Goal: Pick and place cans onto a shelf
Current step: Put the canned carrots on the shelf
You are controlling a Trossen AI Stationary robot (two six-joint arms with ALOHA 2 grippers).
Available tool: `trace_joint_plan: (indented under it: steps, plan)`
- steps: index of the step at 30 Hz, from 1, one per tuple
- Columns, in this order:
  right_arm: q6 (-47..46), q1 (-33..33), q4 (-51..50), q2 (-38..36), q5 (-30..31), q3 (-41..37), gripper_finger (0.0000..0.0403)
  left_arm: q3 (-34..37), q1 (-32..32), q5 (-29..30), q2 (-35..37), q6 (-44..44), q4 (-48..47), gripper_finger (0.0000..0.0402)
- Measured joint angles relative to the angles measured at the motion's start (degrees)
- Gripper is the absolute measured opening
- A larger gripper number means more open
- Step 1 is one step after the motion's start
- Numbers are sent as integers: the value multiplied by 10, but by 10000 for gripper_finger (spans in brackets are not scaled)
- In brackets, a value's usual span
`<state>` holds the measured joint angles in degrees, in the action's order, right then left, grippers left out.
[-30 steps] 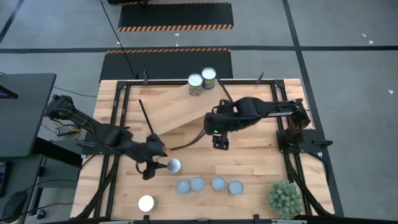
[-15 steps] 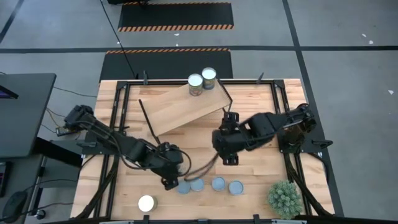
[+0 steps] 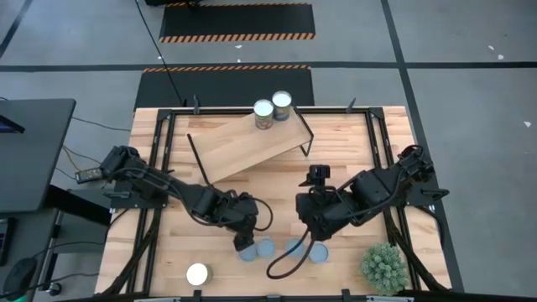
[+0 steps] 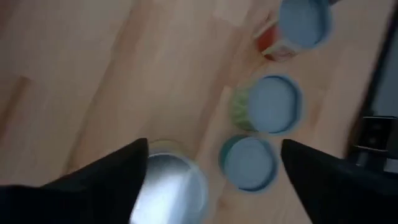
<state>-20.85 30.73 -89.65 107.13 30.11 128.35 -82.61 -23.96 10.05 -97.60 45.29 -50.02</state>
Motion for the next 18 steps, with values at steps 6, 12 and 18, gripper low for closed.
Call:
trace_joint_plan:
  steps: [6, 12, 18]
  plan:
    - [-1, 3, 11, 0, 5, 0, 373, 6, -2, 26, 0, -78, -36, 391]
    - [-1, 2, 26, 0, 5, 0, 373, 36, -17, 23, 0, -69, -39, 390]
    - [-1, 1, 35, 0, 6, 0, 373, 58, -18, 25, 0, -21, -27, 390]
